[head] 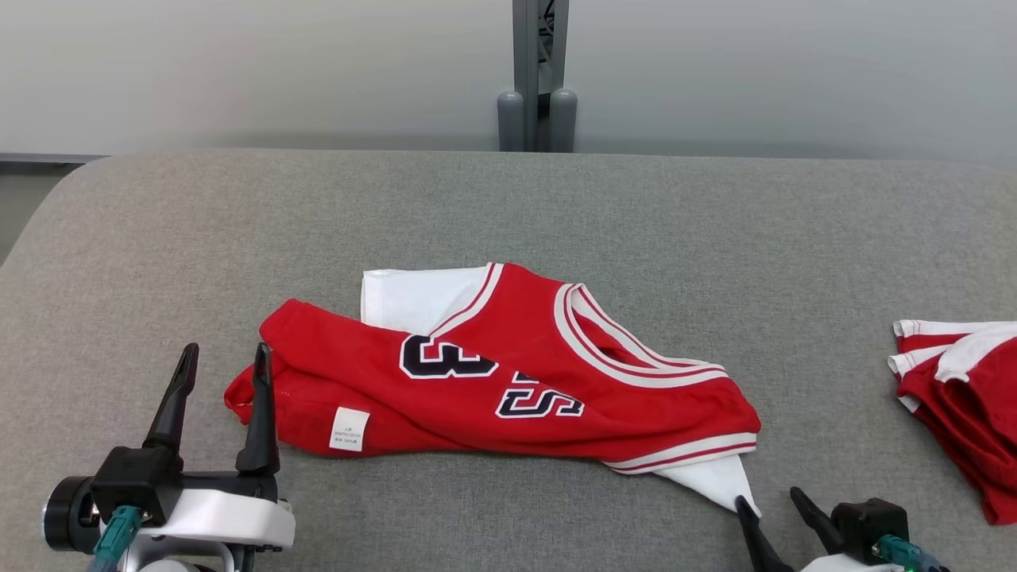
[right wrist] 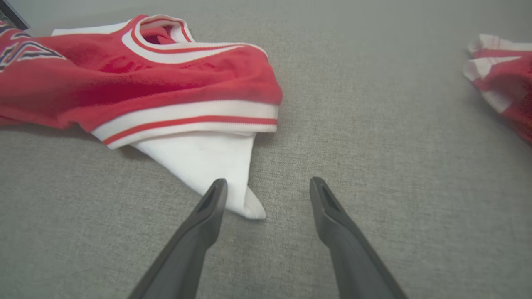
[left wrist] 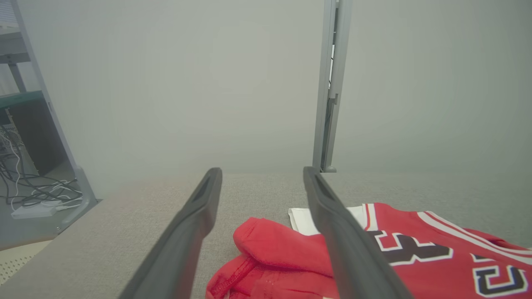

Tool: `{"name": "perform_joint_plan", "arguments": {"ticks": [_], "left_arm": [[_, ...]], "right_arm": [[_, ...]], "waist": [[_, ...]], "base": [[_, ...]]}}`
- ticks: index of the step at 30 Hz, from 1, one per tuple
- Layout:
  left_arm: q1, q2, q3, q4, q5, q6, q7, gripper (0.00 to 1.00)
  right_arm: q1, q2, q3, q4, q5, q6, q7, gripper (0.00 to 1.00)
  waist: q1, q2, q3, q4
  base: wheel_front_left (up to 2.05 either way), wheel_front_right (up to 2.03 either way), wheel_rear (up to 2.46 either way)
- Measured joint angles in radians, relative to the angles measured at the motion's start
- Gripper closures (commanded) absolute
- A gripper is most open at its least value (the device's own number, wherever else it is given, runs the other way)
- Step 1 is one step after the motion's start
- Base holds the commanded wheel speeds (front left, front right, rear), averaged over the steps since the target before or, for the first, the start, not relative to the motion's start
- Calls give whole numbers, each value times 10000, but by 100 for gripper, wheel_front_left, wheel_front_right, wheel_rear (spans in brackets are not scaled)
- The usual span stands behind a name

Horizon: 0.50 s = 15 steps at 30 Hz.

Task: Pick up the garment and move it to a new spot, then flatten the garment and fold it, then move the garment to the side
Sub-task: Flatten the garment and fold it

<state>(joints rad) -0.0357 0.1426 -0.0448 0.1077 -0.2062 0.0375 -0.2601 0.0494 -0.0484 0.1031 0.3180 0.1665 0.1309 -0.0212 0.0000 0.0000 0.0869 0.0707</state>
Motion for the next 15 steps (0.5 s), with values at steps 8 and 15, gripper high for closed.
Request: {"name": "perform_joint_plan", "arguments": {"ticks": [8, 15], "left_arm": [[-94, -50, 84, 4, 109, -17, 0, 0], [-96, -142, 217, -6, 130, -100, 0, 0]], "right_arm": [[-812, 4, 708, 1166, 575, 0, -211, 100], [-1062, -4, 863, 909, 1074, -2, -144, 100]], "waist": [[0, 0, 107, -48], [0, 0, 46, -119]], "base": [[0, 0, 0], [0, 0, 0]]}}
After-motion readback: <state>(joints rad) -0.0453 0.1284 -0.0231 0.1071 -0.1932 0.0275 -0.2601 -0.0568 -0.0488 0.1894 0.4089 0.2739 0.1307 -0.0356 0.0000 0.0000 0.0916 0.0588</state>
